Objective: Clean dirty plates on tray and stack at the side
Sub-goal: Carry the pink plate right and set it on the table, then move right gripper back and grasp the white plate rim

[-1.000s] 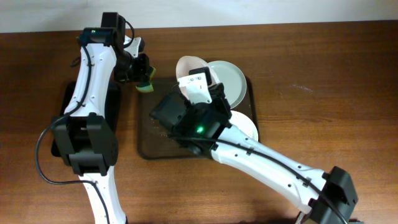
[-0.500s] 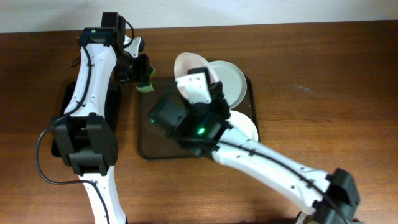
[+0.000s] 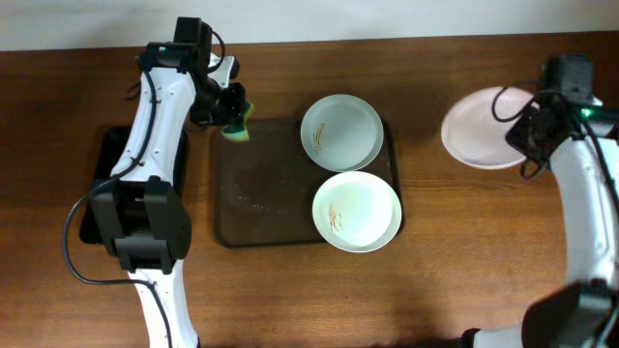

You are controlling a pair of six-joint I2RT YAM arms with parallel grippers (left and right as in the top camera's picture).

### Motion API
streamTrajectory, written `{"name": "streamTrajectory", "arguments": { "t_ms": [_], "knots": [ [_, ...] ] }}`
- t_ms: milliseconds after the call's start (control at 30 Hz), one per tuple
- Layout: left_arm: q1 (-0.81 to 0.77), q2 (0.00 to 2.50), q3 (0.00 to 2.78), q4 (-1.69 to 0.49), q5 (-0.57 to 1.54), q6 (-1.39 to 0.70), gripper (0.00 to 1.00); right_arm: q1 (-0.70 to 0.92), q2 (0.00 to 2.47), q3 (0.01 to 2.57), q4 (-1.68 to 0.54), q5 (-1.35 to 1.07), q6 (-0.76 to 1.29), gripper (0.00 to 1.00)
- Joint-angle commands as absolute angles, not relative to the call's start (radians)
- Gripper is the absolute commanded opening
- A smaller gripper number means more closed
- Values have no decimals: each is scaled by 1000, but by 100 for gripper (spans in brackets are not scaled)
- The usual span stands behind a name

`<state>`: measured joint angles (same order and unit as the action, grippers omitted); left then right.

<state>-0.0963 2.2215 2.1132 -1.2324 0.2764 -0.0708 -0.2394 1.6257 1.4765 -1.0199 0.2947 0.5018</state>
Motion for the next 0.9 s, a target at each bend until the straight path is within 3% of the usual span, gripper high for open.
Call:
{"name": "streamTrajectory", "arguments": {
  "t_ms": [0, 300, 333, 367, 433, 467, 600, 733, 867],
  "knots": [
    [-92, 2218, 2129, -1227, 265, -52, 1, -296, 1715, 1444, -991, 236, 511, 4],
    [-92, 2218, 2129, -1222, 265, -51, 1, -315, 1878, 1397, -904, 223, 502, 5],
    [-92, 2218, 2129, -1223, 265, -51, 1, -315, 1879, 1397, -912, 220, 502, 37],
    [-92, 2218, 2129, -1224, 265, -51, 1, -315, 1878, 1397, -921, 213, 501, 57],
    [-92, 2218, 2129, -1223, 265, -51, 1, -315, 1870, 1416, -958, 142, 444, 70],
    [-92, 2218, 2129, -1223, 265, -51, 1, -315, 1858, 1449, -1003, 88, 417, 83],
    [-92, 2218, 2129, -1224, 265, -51, 1, -280, 1730, 1576, -1164, -255, 284, 82],
    [-92, 2218, 2129, -1224, 266, -52, 1, -126, 1691, 1546, -1256, -277, 284, 71],
    [-92, 2218, 2129, -1225, 266, -52, 1, -5, 1692, 1393, -1190, -270, 334, 63]
  ]
}}
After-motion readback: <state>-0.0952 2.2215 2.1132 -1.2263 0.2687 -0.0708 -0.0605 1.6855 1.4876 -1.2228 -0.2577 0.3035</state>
